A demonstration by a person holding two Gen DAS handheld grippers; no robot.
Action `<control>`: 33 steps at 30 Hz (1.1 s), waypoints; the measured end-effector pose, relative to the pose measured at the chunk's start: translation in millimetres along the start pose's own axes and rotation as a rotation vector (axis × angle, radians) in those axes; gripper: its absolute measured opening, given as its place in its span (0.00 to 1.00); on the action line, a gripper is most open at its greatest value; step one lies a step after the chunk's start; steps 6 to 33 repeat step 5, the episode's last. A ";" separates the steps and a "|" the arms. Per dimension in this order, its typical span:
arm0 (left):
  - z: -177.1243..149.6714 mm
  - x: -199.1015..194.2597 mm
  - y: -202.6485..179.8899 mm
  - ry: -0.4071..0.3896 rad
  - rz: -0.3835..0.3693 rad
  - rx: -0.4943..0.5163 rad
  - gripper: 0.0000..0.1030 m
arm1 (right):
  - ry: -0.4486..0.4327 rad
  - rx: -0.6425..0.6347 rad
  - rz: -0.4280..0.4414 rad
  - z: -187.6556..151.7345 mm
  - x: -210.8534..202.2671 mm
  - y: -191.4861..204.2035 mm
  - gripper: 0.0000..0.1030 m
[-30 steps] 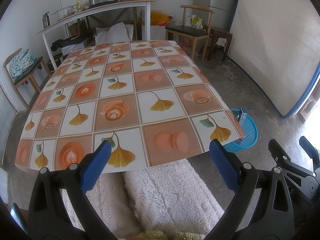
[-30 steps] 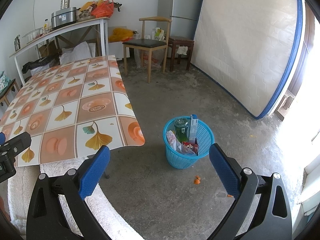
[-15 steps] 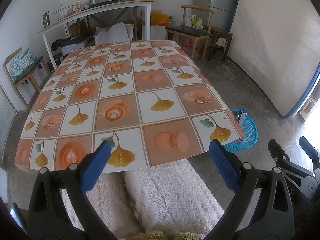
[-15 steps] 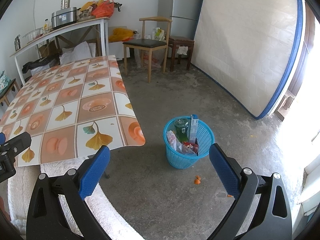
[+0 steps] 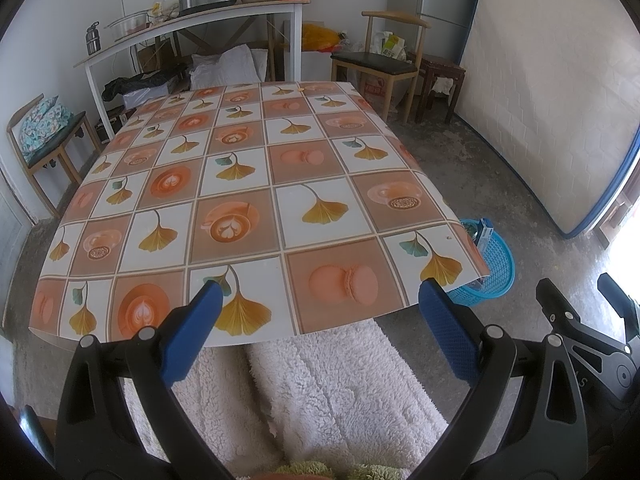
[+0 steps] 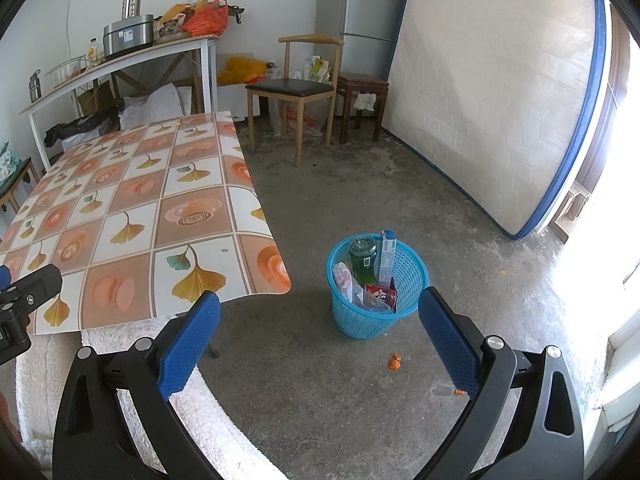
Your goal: Collect trash
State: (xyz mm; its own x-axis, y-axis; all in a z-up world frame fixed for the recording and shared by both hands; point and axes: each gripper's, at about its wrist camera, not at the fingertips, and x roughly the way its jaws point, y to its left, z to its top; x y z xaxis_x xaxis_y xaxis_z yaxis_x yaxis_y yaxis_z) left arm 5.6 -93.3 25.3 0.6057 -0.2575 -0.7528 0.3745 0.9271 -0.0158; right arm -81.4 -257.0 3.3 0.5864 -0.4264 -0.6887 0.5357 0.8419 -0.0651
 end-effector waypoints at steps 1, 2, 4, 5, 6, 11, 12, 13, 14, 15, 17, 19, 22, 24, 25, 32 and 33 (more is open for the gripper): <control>-0.3 -0.1 0.1 0.000 0.000 0.000 0.92 | 0.000 0.000 0.000 0.0 -0.1 -0.1 0.94; -0.7 -0.1 -0.2 0.000 0.000 0.000 0.92 | 0.000 0.000 -0.001 -0.1 -0.2 -0.4 0.94; -1.0 0.1 -0.1 0.001 0.001 -0.001 0.92 | 0.000 0.000 -0.001 0.0 -0.1 0.0 0.94; -1.1 0.0 -0.3 0.001 0.000 -0.002 0.92 | 0.000 0.001 -0.001 0.0 -0.1 0.1 0.94; -1.1 0.0 -0.3 0.001 0.000 -0.002 0.92 | 0.000 0.001 -0.001 0.0 -0.1 0.1 0.94; -1.1 0.0 -0.3 0.001 0.000 -0.002 0.92 | 0.000 0.001 -0.001 0.0 -0.1 0.1 0.94; -1.1 0.0 -0.3 0.001 0.000 -0.002 0.92 | 0.000 0.001 -0.001 0.0 -0.1 0.1 0.94; -1.1 0.0 -0.3 0.001 0.000 -0.002 0.92 | 0.000 0.001 -0.001 0.0 -0.1 0.1 0.94; -1.1 0.0 -0.3 0.001 0.000 -0.002 0.92 | 0.000 0.001 -0.001 0.0 -0.1 0.1 0.94; -1.1 0.0 -0.3 0.001 0.000 -0.002 0.92 | 0.000 0.001 -0.001 0.0 -0.1 0.1 0.94; -1.1 0.0 -0.3 0.001 0.000 -0.002 0.92 | 0.000 0.001 -0.001 0.0 -0.1 0.1 0.94; -1.1 0.0 -0.3 0.001 0.000 -0.002 0.92 | 0.000 0.001 -0.001 0.0 -0.1 0.1 0.94; -1.1 0.0 -0.3 0.001 0.000 -0.002 0.92 | 0.000 0.001 -0.001 0.0 -0.1 0.1 0.94; -1.1 0.0 -0.3 0.001 0.000 -0.002 0.92 | 0.000 0.001 -0.001 0.0 -0.1 0.1 0.94; -1.1 0.0 -0.3 0.001 0.000 -0.002 0.92 | 0.000 0.001 -0.001 0.0 -0.1 0.1 0.94; -1.1 0.0 -0.3 0.001 0.000 -0.002 0.92 | 0.000 0.001 -0.001 0.0 -0.1 0.1 0.94; -1.1 0.0 -0.3 0.001 0.000 -0.002 0.92 | 0.000 0.001 -0.001 0.0 -0.1 0.1 0.94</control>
